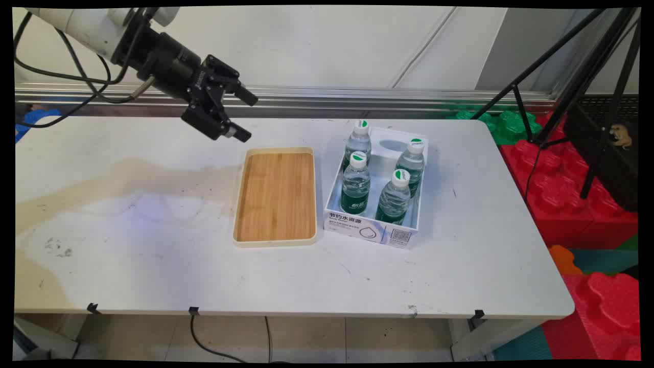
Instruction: Pick up the green bottle from the white box
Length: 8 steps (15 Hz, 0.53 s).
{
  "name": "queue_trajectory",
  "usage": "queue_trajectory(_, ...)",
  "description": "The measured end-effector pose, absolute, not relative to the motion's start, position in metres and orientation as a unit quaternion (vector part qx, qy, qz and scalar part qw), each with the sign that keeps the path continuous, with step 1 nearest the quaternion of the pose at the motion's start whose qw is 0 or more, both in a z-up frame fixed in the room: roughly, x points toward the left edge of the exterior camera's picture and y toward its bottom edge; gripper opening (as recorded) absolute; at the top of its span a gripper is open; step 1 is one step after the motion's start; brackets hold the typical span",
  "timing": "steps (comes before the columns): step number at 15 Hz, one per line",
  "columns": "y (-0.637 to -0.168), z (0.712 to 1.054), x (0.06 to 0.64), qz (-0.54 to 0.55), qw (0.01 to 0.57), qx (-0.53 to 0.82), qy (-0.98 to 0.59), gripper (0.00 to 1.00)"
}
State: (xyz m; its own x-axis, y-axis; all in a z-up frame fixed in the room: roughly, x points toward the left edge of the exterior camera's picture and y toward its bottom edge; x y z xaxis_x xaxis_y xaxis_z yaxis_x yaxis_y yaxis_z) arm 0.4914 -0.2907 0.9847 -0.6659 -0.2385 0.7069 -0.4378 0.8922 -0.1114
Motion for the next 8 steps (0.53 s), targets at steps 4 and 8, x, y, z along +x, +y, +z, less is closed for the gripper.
queue_trajectory(4, -0.310, 0.977, 0.480, 0.152, 0.369, 0.189, -0.897, 1.00)
queue_trajectory(8, -0.340, 0.965, 0.460, 0.169, 0.371, 0.184, -0.894, 1.00)
